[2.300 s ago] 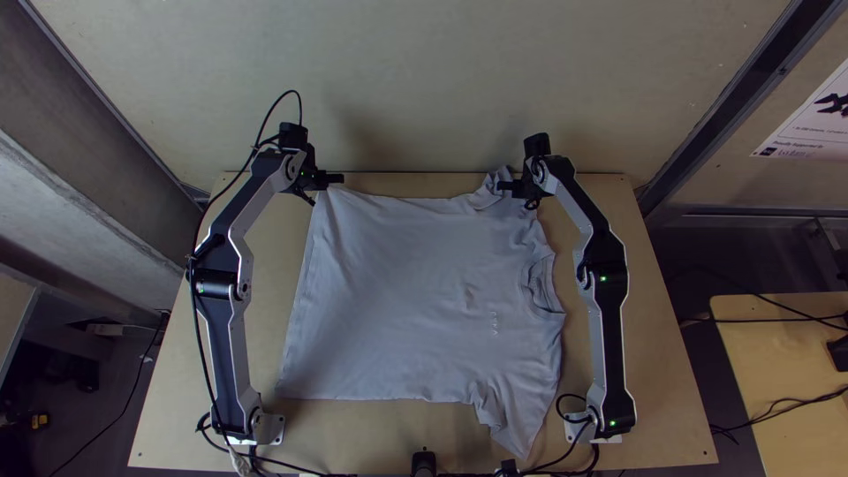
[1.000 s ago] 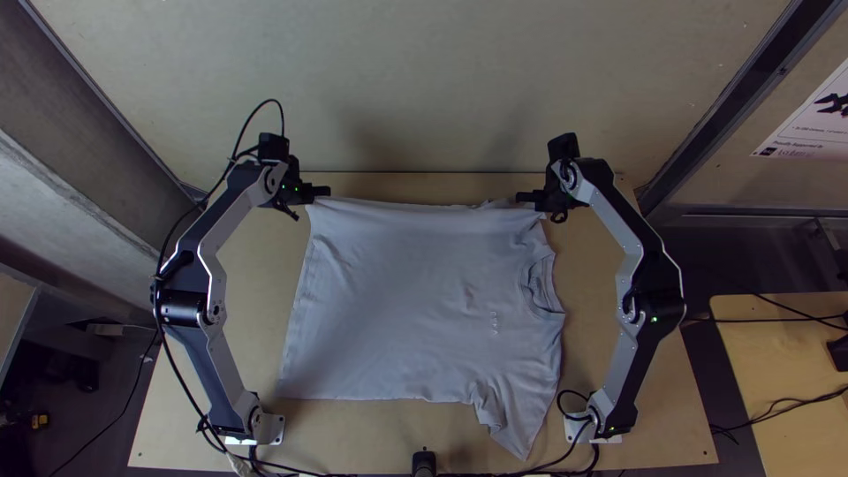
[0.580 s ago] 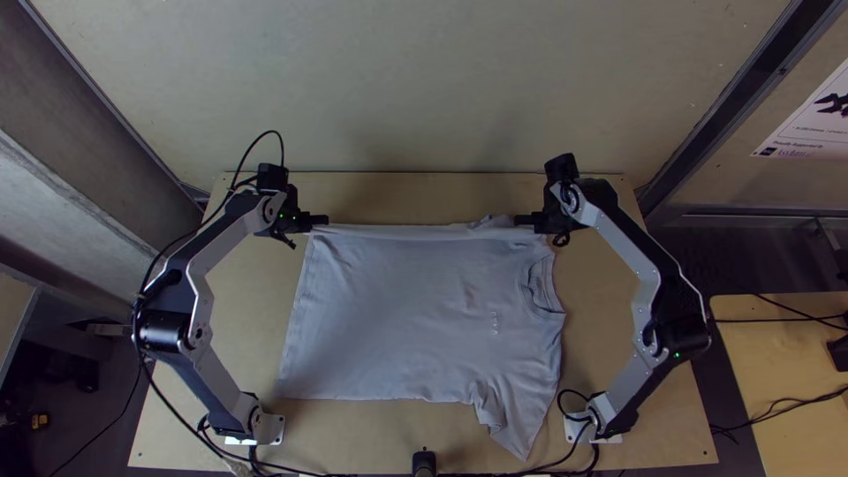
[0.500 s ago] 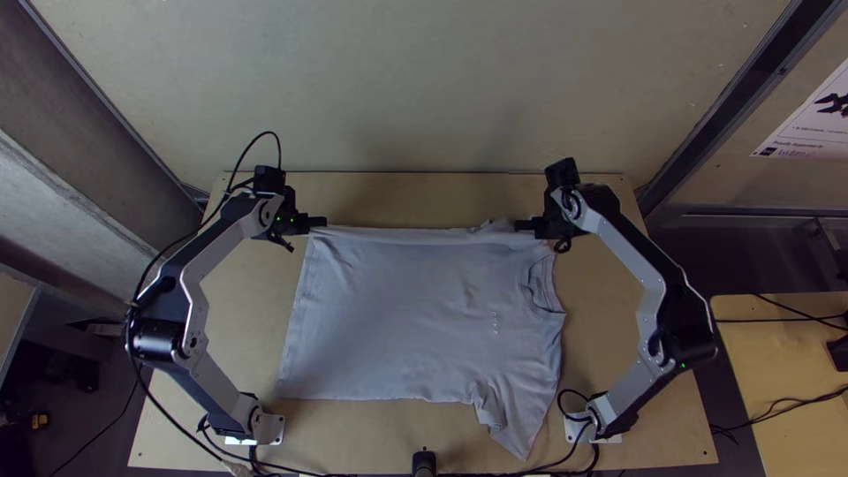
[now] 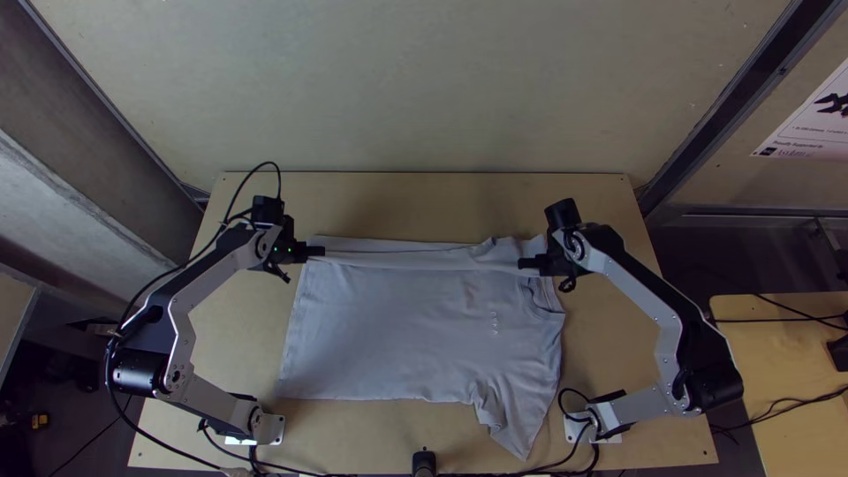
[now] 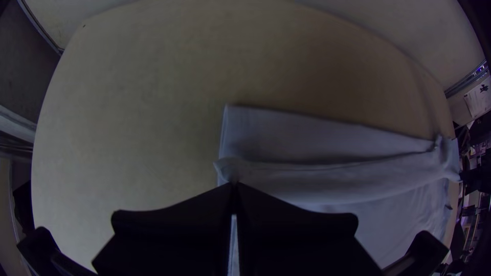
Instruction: Fold the t-shirt
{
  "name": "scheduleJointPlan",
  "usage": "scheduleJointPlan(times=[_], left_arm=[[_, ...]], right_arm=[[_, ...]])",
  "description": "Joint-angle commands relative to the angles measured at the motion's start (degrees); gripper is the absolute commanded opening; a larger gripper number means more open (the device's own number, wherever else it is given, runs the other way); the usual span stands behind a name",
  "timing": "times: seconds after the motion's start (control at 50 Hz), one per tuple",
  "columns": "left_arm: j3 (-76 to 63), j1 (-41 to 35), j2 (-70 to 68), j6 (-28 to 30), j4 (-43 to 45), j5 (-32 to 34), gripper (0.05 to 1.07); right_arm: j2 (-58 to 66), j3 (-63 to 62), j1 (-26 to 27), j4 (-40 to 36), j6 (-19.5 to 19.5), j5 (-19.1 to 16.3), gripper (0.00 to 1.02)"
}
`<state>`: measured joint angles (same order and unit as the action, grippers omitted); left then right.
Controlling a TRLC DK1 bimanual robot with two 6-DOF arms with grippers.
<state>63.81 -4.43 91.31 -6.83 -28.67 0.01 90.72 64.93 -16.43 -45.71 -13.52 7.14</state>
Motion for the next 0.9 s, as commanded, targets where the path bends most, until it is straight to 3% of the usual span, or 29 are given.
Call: scheduleJointPlan(times=[0.0, 0.1, 0.14, 0.22, 0.28, 0.32, 0.44, 0.64, 0.88], left_arm=[[-4.3, -0.1, -1.7, 0.6, 1.7, 0.3, 0.08], [-7.3, 0.2, -1.8, 0.7, 4.0, 0.2, 0.13], [-8.3, 0.6, -1.9, 0.7, 4.8, 0.2, 0.29], [-9.8, 1.3, -2.6, 0.8, 5.8, 0.2, 0.66], [-10.0, 1.9, -3.9, 0.9, 5.9, 0.2, 0.91], [-10.0, 2.3, -5.2, 0.7, 5.8, 0.2, 1.02], [-9.0, 3.1, -9.7, 0.8, 4.7, 0.3, 1.02], [-4.0, 3.4, -16.1, 3.1, -2.3, 0.3, 1.02], [1.2, 2.6, -22.4, 6.7, -13.8, 0.3, 1.02]], right_arm=[[-1.5, -4.5, -0.6, 1.0, -1.3, 1.1, 0.02], [-1.2, -7.7, -0.8, 3.4, -1.6, 1.1, 0.02], [-0.6, -8.2, -0.8, 3.6, -1.8, 1.1, 0.08], [-0.8, -9.2, -0.4, 3.1, -3.4, 1.5, 0.32], [-2.4, -9.4, 0.1, 3.1, -3.4, 1.5, 0.40], [-4.1, -9.1, 0.6, 3.0, -3.6, 1.5, 0.50], [-10.0, -8.5, 1.0, 2.7, -3.7, 1.5, 0.64], [-18.1, -6.0, 0.2, -4.0, -6.1, 1.5, 0.92], [-23.4, -0.2, -0.1, -15.9, -6.3, 1.5, 0.93]])
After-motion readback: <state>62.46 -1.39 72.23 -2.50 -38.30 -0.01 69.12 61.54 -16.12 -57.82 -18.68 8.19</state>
